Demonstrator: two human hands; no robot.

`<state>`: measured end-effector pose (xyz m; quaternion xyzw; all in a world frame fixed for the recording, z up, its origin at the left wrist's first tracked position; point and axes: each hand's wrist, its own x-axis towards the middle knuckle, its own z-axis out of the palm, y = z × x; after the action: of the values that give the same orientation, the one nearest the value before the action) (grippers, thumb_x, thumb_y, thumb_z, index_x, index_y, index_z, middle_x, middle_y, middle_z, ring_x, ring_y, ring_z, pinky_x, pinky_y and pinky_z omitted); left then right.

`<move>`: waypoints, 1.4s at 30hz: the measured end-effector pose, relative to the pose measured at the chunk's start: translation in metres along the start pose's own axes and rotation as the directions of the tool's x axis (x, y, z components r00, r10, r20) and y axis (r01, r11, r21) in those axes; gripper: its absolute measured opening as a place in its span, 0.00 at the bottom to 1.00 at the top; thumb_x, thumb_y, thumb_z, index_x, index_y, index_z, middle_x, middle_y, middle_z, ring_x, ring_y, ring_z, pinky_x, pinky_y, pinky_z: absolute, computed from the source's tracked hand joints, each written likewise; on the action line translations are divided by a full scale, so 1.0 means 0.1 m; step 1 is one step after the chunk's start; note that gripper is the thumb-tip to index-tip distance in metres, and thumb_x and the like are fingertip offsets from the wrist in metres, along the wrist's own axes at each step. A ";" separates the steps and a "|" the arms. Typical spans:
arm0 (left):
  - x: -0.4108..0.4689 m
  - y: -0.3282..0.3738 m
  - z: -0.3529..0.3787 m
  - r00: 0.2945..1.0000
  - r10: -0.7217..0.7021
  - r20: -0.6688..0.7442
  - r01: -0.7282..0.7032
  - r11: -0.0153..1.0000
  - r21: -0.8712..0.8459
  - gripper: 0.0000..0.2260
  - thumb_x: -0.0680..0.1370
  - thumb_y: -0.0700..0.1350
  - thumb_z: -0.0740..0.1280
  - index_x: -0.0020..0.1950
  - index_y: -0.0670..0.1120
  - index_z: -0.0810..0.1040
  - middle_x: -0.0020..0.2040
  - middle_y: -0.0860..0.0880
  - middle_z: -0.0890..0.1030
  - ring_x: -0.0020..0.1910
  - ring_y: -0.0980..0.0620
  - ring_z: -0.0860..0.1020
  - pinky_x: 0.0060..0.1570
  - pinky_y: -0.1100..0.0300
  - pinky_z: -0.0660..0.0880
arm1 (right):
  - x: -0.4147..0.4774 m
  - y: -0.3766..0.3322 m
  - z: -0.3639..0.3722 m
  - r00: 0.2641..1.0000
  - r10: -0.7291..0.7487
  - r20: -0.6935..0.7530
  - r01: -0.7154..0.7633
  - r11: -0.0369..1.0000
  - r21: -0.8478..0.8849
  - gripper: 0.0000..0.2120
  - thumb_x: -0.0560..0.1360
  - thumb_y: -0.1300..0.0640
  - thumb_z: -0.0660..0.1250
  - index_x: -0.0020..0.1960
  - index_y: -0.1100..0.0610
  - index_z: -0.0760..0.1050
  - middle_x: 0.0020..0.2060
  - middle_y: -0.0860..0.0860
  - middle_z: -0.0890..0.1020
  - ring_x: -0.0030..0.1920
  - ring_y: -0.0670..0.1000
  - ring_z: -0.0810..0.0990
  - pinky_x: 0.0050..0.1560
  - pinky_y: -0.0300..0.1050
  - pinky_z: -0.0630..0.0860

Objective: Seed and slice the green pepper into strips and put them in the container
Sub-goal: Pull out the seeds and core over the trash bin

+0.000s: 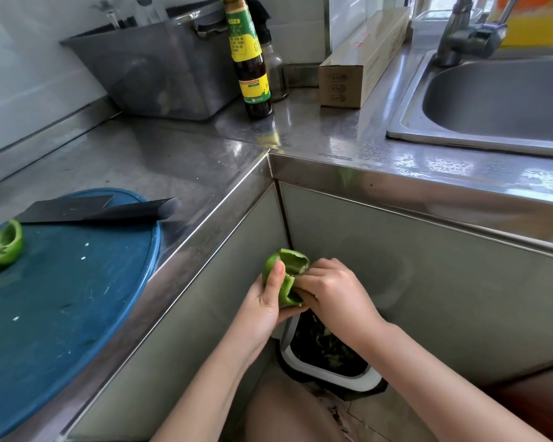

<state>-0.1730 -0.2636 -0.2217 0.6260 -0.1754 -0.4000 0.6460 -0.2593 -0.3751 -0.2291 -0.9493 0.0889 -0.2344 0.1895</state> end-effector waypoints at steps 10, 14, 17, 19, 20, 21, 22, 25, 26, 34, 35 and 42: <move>-0.05 -0.06 0.02 0.998 -0.017 0.060 0.009 0.992 0.127 0.27 0.69 0.62 0.62 0.63 0.48 0.74 0.56 0.44 0.80 0.55 0.49 0.80 0.50 0.52 0.79 | 0.02 0.04 0.02 0.987 0.079 0.136 -0.093 0.991 0.098 0.03 0.64 0.66 0.69 0.33 0.63 0.76 0.30 0.55 0.78 0.30 0.56 0.76 0.29 0.48 0.74; -0.08 -0.09 0.02 0.997 -0.035 0.066 0.026 0.992 0.121 0.28 0.69 0.63 0.62 0.63 0.48 0.74 0.56 0.45 0.81 0.56 0.48 0.80 0.49 0.53 0.79 | 0.02 0.05 0.05 0.979 0.157 0.129 -0.177 0.971 0.161 0.02 0.68 0.65 0.68 0.41 0.64 0.78 0.37 0.55 0.80 0.37 0.55 0.79 0.39 0.48 0.76; -0.07 -0.06 -0.02 0.996 -0.063 0.057 0.063 0.998 -0.005 0.26 0.71 0.60 0.60 0.63 0.46 0.74 0.57 0.43 0.81 0.57 0.46 0.79 0.50 0.52 0.79 | -0.01 0.01 0.01 0.946 0.320 0.056 -0.316 0.869 0.380 0.02 0.67 0.65 0.71 0.39 0.61 0.80 0.33 0.50 0.80 0.35 0.48 0.79 0.37 0.40 0.76; -0.06 -0.02 -0.04 0.996 -0.074 0.045 0.077 0.994 -0.073 0.25 0.72 0.59 0.59 0.61 0.44 0.75 0.56 0.42 0.81 0.55 0.44 0.80 0.50 0.51 0.79 | -0.02 0.00 -0.03 0.889 0.457 -0.006 -0.381 0.747 0.545 0.04 0.67 0.66 0.71 0.38 0.59 0.80 0.33 0.49 0.83 0.34 0.46 0.81 0.37 0.37 0.78; -0.06 -0.01 -0.06 0.997 -0.076 0.034 0.079 0.993 -0.091 0.24 0.71 0.59 0.59 0.59 0.44 0.75 0.54 0.41 0.82 0.53 0.44 0.81 0.49 0.51 0.80 | -0.02 0.02 -0.04 0.856 0.516 -0.025 -0.399 0.693 0.601 0.04 0.67 0.66 0.72 0.37 0.58 0.80 0.33 0.49 0.83 0.34 0.45 0.81 0.37 0.36 0.78; -0.06 0.00 -0.07 0.997 -0.080 0.023 0.082 0.991 -0.108 0.24 0.71 0.59 0.59 0.58 0.44 0.76 0.54 0.41 0.82 0.51 0.44 0.81 0.48 0.51 0.80 | -0.02 0.05 -0.06 0.829 0.557 -0.040 -0.413 0.659 0.629 0.04 0.67 0.66 0.72 0.37 0.58 0.80 0.33 0.49 0.83 0.34 0.43 0.81 0.37 0.34 0.77; -0.06 0.00 -0.08 0.996 -0.084 0.011 0.085 0.988 -0.128 0.24 0.71 0.58 0.60 0.58 0.44 0.76 0.53 0.40 0.82 0.50 0.43 0.81 0.48 0.51 0.80 | -0.01 0.08 -0.08 0.813 0.580 -0.051 -0.425 0.651 0.629 0.04 0.67 0.66 0.73 0.37 0.58 0.80 0.32 0.48 0.83 0.34 0.42 0.81 0.37 0.32 0.76; -0.06 0.01 -0.12 0.995 -0.096 -0.004 0.093 0.975 -0.203 0.23 0.71 0.58 0.61 0.58 0.43 0.76 0.52 0.40 0.82 0.50 0.43 0.81 0.51 0.47 0.79 | -0.02 0.17 -0.09 0.815 0.576 -0.066 -0.450 0.701 0.554 0.04 0.68 0.65 0.74 0.38 0.58 0.81 0.33 0.47 0.83 0.34 0.42 0.80 0.37 0.26 0.73; -0.07 0.01 -0.13 0.995 -0.098 0.000 0.096 0.968 -0.234 0.22 0.72 0.58 0.63 0.58 0.44 0.76 0.52 0.41 0.82 0.50 0.44 0.81 0.52 0.46 0.78 | -0.03 0.20 -0.09 0.824 0.563 -0.066 -0.456 0.728 0.511 0.04 0.69 0.65 0.73 0.39 0.58 0.82 0.34 0.47 0.84 0.35 0.41 0.80 0.39 0.25 0.73; -0.06 0.02 -0.25 0.992 -0.064 0.113 0.100 0.931 -0.351 0.26 0.61 0.57 0.76 0.56 0.48 0.81 0.62 0.37 0.77 0.58 0.43 0.77 0.53 0.50 0.77 | 0.00 0.33 -0.08 0.873 0.482 -0.071 -0.457 0.861 0.221 0.05 0.71 0.60 0.72 0.46 0.53 0.83 0.40 0.47 0.85 0.39 0.46 0.81 0.46 0.44 0.79; -0.05 0.03 -0.25 0.991 -0.052 0.121 0.091 0.935 -0.344 0.28 0.59 0.57 0.78 0.56 0.47 0.81 0.61 0.38 0.77 0.58 0.44 0.77 0.54 0.51 0.77 | 0.02 0.33 -0.10 0.880 0.466 -0.091 -0.441 0.874 0.202 0.04 0.70 0.59 0.73 0.44 0.53 0.83 0.37 0.47 0.84 0.37 0.46 0.79 0.43 0.44 0.78; 0.01 0.12 -0.21 0.972 0.058 0.227 0.027 0.935 -0.354 0.31 0.64 0.48 0.78 0.64 0.43 0.75 0.63 0.41 0.76 0.61 0.46 0.75 0.66 0.49 0.67 | -0.02 0.19 -0.13 0.999 0.036 -0.038 -0.033 0.997 0.076 0.27 0.64 0.71 0.62 0.60 0.53 0.77 0.50 0.51 0.74 0.51 0.53 0.71 0.46 0.45 0.75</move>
<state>-0.1537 -0.2520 -0.2135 0.4464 -0.1800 -0.4907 0.7263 -0.2683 -0.3966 -0.2271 -0.9351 0.0999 -0.2527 0.2275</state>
